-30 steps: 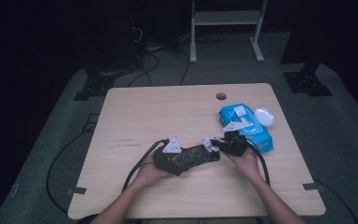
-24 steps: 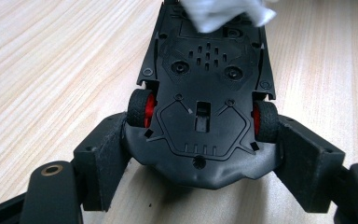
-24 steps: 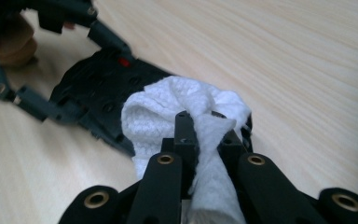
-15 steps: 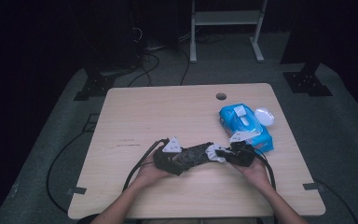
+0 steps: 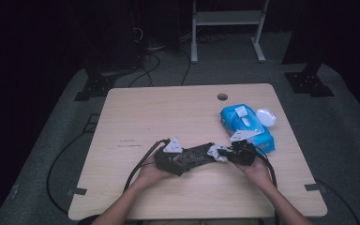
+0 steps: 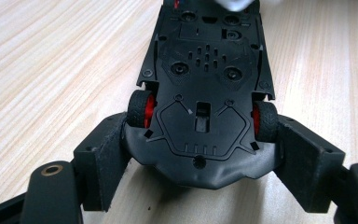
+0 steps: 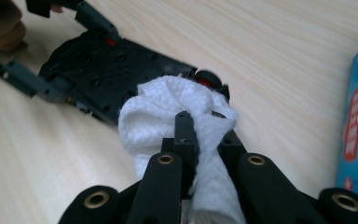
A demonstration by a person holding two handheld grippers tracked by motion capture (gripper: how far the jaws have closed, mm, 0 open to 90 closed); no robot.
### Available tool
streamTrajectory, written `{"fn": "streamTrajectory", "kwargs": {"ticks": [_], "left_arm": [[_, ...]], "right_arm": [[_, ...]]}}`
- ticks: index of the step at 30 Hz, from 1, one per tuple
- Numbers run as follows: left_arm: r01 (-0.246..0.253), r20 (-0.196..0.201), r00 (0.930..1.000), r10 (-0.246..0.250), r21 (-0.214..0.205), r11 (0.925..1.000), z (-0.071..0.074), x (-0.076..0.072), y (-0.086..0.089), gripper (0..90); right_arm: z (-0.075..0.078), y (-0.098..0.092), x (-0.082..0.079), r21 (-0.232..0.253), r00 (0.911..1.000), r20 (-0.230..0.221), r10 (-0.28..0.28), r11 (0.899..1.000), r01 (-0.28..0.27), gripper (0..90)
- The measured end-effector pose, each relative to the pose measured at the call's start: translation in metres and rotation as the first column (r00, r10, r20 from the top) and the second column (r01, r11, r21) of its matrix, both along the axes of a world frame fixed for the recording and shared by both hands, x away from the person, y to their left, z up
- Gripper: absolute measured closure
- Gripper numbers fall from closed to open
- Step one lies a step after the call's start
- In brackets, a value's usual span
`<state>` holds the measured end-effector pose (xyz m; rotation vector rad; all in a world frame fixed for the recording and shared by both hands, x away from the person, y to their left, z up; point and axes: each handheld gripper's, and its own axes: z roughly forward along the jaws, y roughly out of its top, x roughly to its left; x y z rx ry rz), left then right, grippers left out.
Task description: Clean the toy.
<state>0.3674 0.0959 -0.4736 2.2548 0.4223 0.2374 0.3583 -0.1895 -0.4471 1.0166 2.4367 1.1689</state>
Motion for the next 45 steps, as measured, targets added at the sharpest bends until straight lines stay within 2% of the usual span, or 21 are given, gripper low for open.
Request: {"fn": "streamTrajectory", "kwargs": {"ticks": [1, 6, 10, 16, 21, 24, 28, 34, 36, 38, 41, 45], "left_arm": [[0.000, 0.000, 1.0000, 0.000, -0.001, 1.0000, 0.000, 0.000, 0.000, 23.8], [-0.008, -0.009, 0.9999, 0.008, -0.010, 0.9999, 0.000, 0.001, 0.001, 23.8], [-0.009, -0.009, 0.9999, 0.009, -0.013, 0.9999, 0.001, 0.002, 0.004, 23.8], [-0.010, -0.006, 0.9999, 0.010, -0.005, 0.9999, 0.002, 0.002, 0.003, 23.8], [0.010, -0.005, 0.9999, -0.010, 0.003, 0.9999, 0.002, 0.000, 0.001, 23.8], [0.004, -0.013, 0.9999, -0.004, -0.004, 1.0000, 0.001, 0.000, 0.001, 23.8], [0.005, -0.011, 0.9999, -0.005, 0.004, 1.0000, 0.001, 0.000, 0.001, 23.8], [0.003, -0.010, 0.9999, -0.003, 0.012, 0.9999, 0.000, 0.000, 0.000, 23.8], [0.003, -0.010, 0.9999, -0.003, 0.010, 0.9999, 0.000, 0.000, 0.000, 23.8], [0.004, -0.009, 1.0000, -0.004, 0.010, 0.9999, 0.000, 0.000, 0.000, 23.8], [0.003, -0.010, 0.9999, -0.003, 0.009, 1.0000, 0.000, 0.000, 0.000, 23.8], [0.006, -0.005, 1.0000, -0.006, 0.012, 0.9999, 0.000, 0.000, -0.001, 23.8]], "right_arm": [[0.000, 0.002, 0.003, -0.003, 1.0000, 0.003, -0.001, 1.000, 0.001, 82.6], [-0.001, 0.013, 0.023, 0.043, 0.9992, -0.003, -0.041, 0.998, 0.041, 82.6], [-0.005, 0.012, 0.028, 0.058, 0.9981, -0.016, -0.059, 0.996, 0.060, 82.7], [-0.005, 0.005, 0.014, 0.022, 0.9990, -0.011, -0.043, 0.999, 0.043, 82.6], [-0.003, 0.003, -0.004, -0.027, 0.9995, 0.024, -0.018, 0.999, 0.019, 82.5], [-0.001, 0.001, -0.009, -0.038, 0.9999, 0.015, -0.002, 0.999, 0.003, 82.5], [-0.001, -0.003, -0.009, -0.016, 1.0000, -0.002, -0.001, 1.000, 0.001, 82.5], [0.007, -0.002, -0.008, 0.049, 0.9999, -0.012, 0.012, 0.999, -0.011, 82.6], [0.011, -0.001, -0.012, 0.044, 0.9998, -0.003, 0.022, 0.999, -0.022, 82.5], [0.014, 0.000, -0.016, 0.019, 0.9993, 0.009, 0.035, 0.999, -0.036, 82.5], [0.014, 0.000, -0.018, -0.001, 0.9984, -0.010, 0.056, 0.998, -0.057, 81.8], [0.009, 0.005, -0.012, -0.011, 0.9984, -0.022, 0.052, 0.999, -0.053, 72.9]]}}
